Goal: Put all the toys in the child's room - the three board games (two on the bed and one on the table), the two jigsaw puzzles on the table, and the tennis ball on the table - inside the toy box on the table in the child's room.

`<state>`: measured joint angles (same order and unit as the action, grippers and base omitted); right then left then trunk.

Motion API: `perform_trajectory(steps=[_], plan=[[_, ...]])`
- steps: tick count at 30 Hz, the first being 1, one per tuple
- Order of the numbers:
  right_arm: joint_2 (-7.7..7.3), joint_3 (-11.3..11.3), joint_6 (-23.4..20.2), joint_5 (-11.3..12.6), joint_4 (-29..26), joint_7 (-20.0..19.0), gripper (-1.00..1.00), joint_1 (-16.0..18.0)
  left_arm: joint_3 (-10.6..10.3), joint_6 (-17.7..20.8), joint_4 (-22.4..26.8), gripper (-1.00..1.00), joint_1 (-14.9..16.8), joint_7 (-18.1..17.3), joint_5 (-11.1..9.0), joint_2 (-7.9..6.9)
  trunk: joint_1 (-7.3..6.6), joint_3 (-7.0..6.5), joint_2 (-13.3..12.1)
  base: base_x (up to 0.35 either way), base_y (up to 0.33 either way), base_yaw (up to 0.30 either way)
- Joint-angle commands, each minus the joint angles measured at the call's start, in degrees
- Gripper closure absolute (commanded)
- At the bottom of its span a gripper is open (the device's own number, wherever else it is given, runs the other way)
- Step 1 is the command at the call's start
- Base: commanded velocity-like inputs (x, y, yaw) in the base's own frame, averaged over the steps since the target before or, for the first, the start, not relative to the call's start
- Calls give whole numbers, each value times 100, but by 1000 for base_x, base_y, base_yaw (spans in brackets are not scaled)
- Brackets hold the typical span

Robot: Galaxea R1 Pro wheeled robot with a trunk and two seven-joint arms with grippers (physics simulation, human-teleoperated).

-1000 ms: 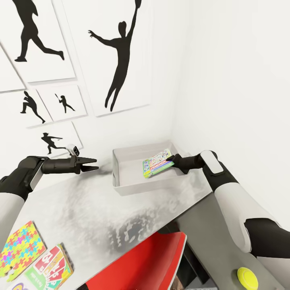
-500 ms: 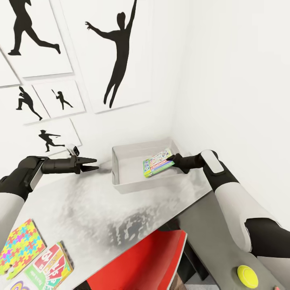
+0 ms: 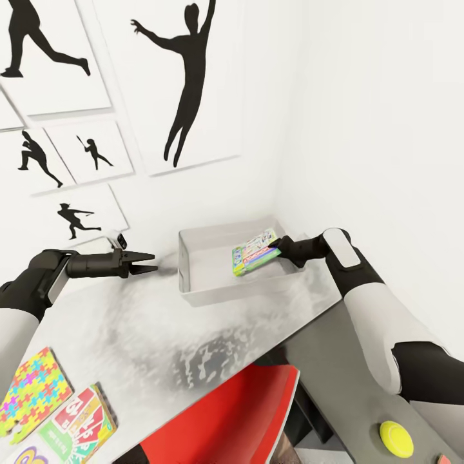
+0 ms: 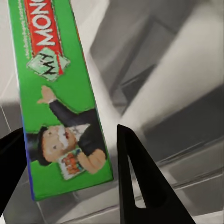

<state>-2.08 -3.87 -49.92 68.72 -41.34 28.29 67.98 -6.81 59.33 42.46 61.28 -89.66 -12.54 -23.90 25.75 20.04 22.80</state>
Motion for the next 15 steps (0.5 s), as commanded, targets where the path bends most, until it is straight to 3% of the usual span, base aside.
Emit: perform_trajectory(steps=[1,13,15], plan=[[-6,-26,1,61,-10,58,100,5,-22,61,0,-100,7,-34,-1,-7,3,20,12,0,0,0],[-3,-45,39,54,-18,54,100,5,-21,61,0,-100,7,-34,-3,-1,3,134,12,0,0,0],[-3,-130,50,47,-20,54,100,5,-22,61,2,-100,14,-34,-1,-1,3,153,12,0,0,0]])
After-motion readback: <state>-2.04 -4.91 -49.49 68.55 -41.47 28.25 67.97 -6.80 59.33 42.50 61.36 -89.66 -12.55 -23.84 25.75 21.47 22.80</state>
